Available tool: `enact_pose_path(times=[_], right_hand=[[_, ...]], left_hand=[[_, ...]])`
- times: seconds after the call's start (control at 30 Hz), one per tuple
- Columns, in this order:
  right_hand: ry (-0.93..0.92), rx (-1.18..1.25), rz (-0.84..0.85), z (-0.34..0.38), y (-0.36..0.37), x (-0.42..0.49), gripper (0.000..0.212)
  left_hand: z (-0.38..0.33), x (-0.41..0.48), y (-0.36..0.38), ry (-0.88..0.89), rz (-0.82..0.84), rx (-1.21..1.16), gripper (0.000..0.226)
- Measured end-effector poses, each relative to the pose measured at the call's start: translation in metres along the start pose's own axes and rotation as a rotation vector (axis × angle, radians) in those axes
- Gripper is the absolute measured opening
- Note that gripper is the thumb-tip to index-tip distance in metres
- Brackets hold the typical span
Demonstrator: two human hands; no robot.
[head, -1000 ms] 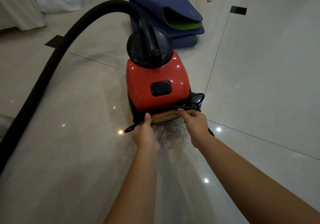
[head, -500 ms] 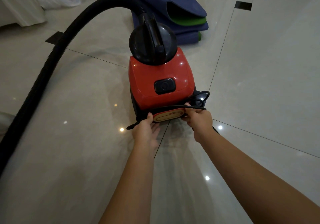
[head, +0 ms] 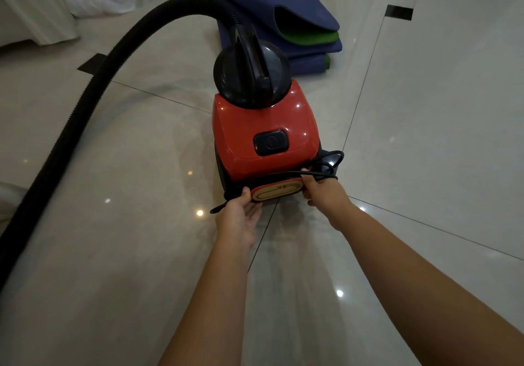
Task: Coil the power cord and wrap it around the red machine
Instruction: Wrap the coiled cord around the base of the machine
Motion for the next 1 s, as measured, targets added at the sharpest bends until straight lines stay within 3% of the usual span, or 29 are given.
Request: enact_pose_path(times=[0.1,0.2,0.3,0.53,0.63,0.8,0.93,1.0], right_hand=[[0.166,0.146,0.16,0.001,0.008,0.0,0.05],[0.213,0.43,0.098,0.004,0.01,-0.002,0.031],[0.251,0.528,0.009,0.001,0.013,0.0,0.032],[0.286,0.477,-0.089,-0.004,0.013,0.004,0.032],[0.297,0.48,-0.123,-0.006,0.012,0.007,0.034],[0.334,0.492,-0.071,-0.005,0.009,0.005,0.037],[0.291,0.486,-0.085,-0.001,0.009,0.001,0.034],[0.226,0.356,-0.058,-0.001,0.007,0.001,0.033]], left_hand=[[0.0,0.0,0.0,-0.001,-0.009,-0.005,0.035],[0.001,-0.001,0.001,-0.004,-0.008,0.005,0.035],[0.002,0.0,0.001,-0.003,-0.03,-0.008,0.035],[0.001,0.005,0.0,-0.004,-0.084,-0.027,0.026],[-0.001,0.005,0.002,-0.03,-0.116,-0.019,0.004],[-0.008,0.008,0.001,-0.048,-0.101,-0.017,0.006],[-0.009,0.008,0.002,-0.051,-0.08,-0.034,0.032],[-0.005,0.003,0.003,-0.068,-0.045,-0.045,0.037]])
Point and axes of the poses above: each hand's wrist, its own x-axis towards the middle knuckle, its own y-axis out of the palm, z = x × y, the point moved 3 cm from there along x, towards the middle knuckle, and after that the axes turned 11 degrees about -y, right-handed, at the moved point
